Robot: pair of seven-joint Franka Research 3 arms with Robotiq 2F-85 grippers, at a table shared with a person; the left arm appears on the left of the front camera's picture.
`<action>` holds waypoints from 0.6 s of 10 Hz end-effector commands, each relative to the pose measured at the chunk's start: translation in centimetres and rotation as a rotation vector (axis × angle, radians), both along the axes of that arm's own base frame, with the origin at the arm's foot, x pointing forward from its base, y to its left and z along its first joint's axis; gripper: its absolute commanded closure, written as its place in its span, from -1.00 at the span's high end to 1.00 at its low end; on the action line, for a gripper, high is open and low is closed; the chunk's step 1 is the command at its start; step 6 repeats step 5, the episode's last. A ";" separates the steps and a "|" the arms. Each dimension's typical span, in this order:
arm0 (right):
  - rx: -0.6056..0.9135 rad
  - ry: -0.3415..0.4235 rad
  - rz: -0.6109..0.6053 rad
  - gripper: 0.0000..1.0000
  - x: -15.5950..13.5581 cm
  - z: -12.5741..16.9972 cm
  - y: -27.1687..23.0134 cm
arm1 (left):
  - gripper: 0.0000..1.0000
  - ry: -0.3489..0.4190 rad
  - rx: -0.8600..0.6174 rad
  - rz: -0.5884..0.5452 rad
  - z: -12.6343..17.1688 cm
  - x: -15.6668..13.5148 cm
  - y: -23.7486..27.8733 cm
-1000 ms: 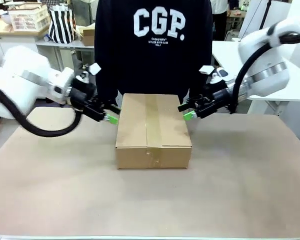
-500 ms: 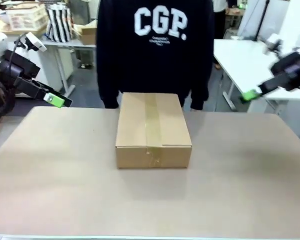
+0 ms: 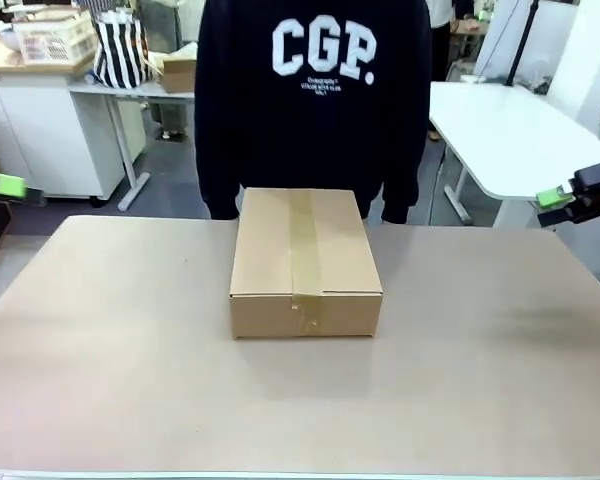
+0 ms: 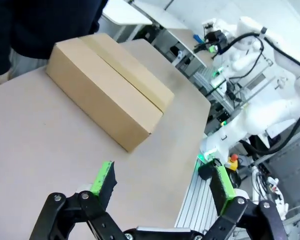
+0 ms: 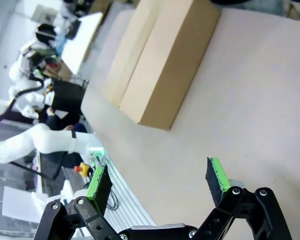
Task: Pack the gift set into the box.
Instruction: Press and hold the closed box until the human finishes sealing it.
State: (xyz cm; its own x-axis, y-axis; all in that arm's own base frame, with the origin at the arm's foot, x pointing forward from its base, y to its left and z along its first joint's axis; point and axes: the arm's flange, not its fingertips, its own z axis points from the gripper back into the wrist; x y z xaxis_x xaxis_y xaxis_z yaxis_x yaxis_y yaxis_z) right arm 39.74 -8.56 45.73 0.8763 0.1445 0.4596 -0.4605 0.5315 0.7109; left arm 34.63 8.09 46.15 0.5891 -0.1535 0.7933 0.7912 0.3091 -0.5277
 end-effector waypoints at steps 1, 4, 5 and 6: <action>0.000 -0.006 0.040 1.00 -0.4 1.1 0.9 | 1.00 -0.003 0.037 -0.067 0.6 0.9 -1.9; 0.000 -0.006 0.040 1.00 -0.4 1.1 0.9 | 1.00 -0.003 0.037 -0.067 0.6 0.9 -1.9; 0.000 -0.006 0.040 1.00 -0.4 1.1 0.9 | 1.00 -0.003 0.037 -0.067 0.6 0.9 -1.9; 0.000 -0.006 0.040 1.00 -0.4 1.1 0.9 | 1.00 -0.003 0.037 -0.067 0.6 0.9 -1.9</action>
